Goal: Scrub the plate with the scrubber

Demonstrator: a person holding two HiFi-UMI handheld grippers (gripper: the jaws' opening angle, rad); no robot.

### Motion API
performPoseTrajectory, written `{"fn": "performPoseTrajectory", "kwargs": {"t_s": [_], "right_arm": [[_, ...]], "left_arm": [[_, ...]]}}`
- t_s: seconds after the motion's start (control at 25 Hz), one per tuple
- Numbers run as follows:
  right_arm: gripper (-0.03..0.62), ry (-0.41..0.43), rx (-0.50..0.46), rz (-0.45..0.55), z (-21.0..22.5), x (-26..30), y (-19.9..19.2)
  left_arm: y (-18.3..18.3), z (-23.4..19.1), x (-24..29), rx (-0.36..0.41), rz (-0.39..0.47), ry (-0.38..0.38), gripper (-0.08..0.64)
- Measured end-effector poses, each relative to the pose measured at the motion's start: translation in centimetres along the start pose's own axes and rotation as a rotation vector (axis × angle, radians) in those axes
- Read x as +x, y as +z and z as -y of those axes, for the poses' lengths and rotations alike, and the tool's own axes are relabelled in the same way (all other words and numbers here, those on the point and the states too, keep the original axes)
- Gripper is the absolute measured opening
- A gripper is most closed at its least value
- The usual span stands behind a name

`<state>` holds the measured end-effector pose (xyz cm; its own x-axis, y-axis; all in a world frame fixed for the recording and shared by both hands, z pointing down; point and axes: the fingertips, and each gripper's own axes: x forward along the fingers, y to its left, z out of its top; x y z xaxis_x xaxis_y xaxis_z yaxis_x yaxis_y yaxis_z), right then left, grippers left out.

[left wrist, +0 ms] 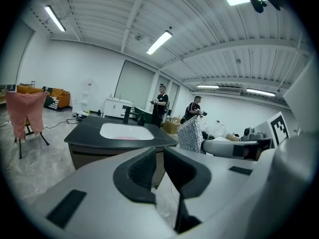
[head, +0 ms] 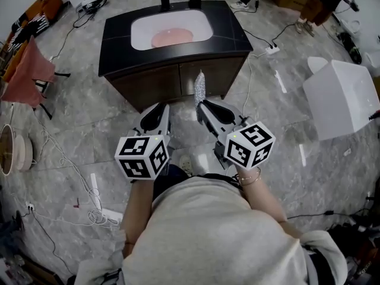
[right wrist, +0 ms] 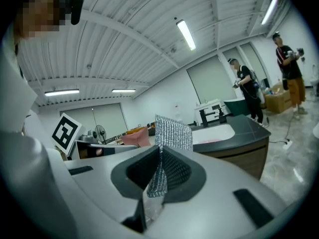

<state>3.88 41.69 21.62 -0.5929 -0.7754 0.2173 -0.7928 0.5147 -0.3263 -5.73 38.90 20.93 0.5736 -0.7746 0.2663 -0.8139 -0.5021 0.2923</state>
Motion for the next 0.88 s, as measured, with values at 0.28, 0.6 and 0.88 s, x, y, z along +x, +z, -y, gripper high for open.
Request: {"fn": "performPoseTrajectory", "kwargs": {"t_s": [0.28,0.6,0.88], "right_arm": [[0.034,-0.016,0.013,-0.016,1.1,5.1,0.9],[0.034,-0.005,0.009,-0.062,2.8,8.6,1.4],[0.034,0.038,-0.004,-0.076,5.1,12.9,3.1]], "left_arm": [[1.4,-4.2,3.0,0.002,-0.025,-0.024,0.035],[2.0,-7.1,5.2,-0.016,-0.030,-0.006,0.035],[3.7,-9.5,8.0,-0.017,-0.012,0.028,0.035]]}}
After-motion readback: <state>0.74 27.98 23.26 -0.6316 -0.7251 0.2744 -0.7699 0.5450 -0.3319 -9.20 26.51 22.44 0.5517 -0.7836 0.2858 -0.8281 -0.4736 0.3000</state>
